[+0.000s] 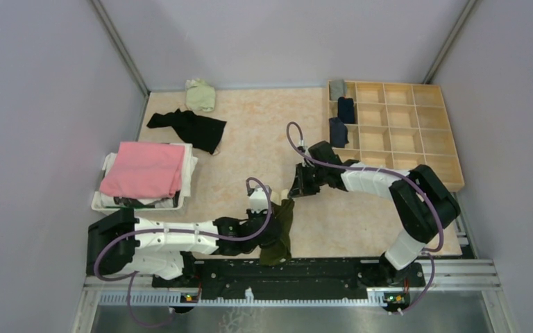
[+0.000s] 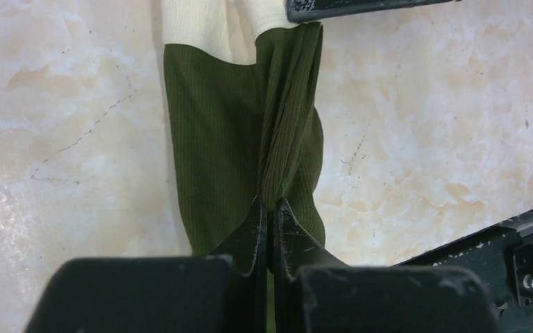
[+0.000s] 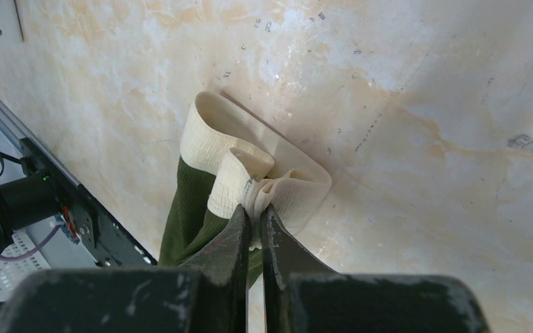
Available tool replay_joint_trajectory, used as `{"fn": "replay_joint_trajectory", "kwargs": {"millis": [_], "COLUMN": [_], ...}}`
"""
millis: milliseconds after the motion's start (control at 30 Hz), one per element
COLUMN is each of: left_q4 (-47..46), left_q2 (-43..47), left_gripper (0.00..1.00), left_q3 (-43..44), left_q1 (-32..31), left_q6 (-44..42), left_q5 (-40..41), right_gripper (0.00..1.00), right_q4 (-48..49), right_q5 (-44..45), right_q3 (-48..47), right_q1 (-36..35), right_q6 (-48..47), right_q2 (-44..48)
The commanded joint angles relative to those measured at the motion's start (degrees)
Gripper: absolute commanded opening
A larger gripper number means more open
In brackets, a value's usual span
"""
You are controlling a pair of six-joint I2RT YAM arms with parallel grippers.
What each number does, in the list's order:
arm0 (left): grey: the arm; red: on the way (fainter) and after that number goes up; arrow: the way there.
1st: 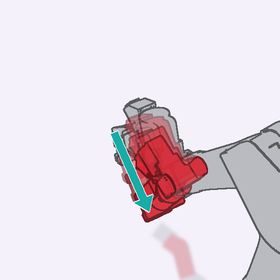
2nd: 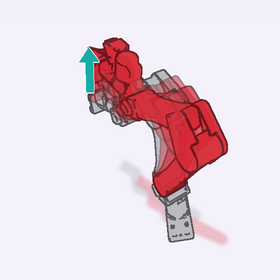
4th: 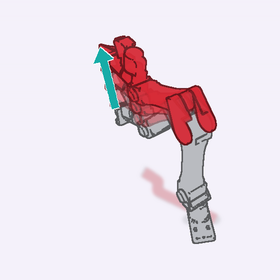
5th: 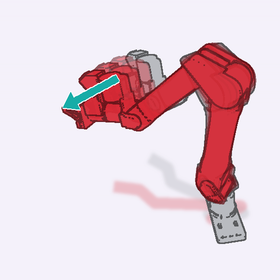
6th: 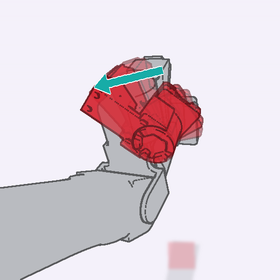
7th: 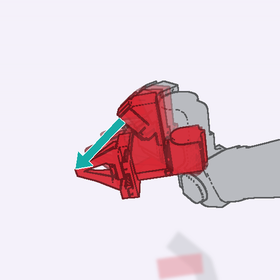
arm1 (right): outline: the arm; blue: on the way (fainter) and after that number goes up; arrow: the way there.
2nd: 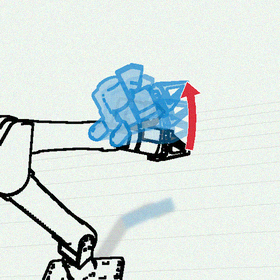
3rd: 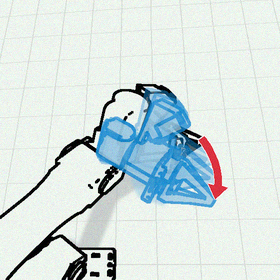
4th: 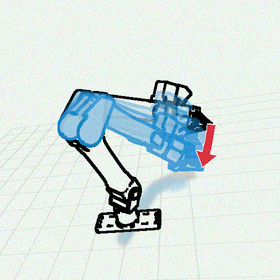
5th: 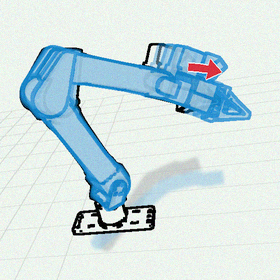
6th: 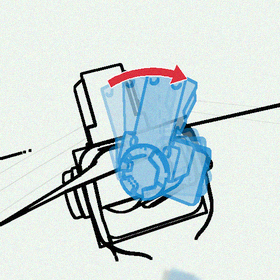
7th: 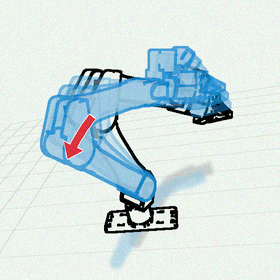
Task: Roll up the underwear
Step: Fold the underwear at the center of the board.
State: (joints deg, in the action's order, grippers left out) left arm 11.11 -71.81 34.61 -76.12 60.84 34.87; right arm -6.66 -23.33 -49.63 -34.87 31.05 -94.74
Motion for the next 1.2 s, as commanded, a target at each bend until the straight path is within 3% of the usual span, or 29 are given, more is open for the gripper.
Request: {"fn": "replay_joint_trajectory", "kwargs": {"millis": [0, 600, 1167], "left_q4": [0.73, -3.67, -7.68], "left_q2": [2.32, 2.94, 2.17], "left_gripper": [0.0, 0.0, 0.0], "left_q3": [-2.45, -12.25, -17.17], "left_q1": [-0.34, -0.52, -1.45], "left_q6": [2.16, 5.64, 7.01], "left_q5": [-1.06, -2.59, -3.95], "right_gripper": [0.0, 0.0, 0.0], "right_q4": [0.29, -6.94, -7.39], "right_q5": [4.21, 11.36, 12.28], "right_q3": [-3.78, -10.28, -18.38], "right_q1": [-0.87, -7.11, -13.51], "right_q6": [-1.07, 0.93, 3.71], "right_q2": [1.75, 1.65, -6.65]}}
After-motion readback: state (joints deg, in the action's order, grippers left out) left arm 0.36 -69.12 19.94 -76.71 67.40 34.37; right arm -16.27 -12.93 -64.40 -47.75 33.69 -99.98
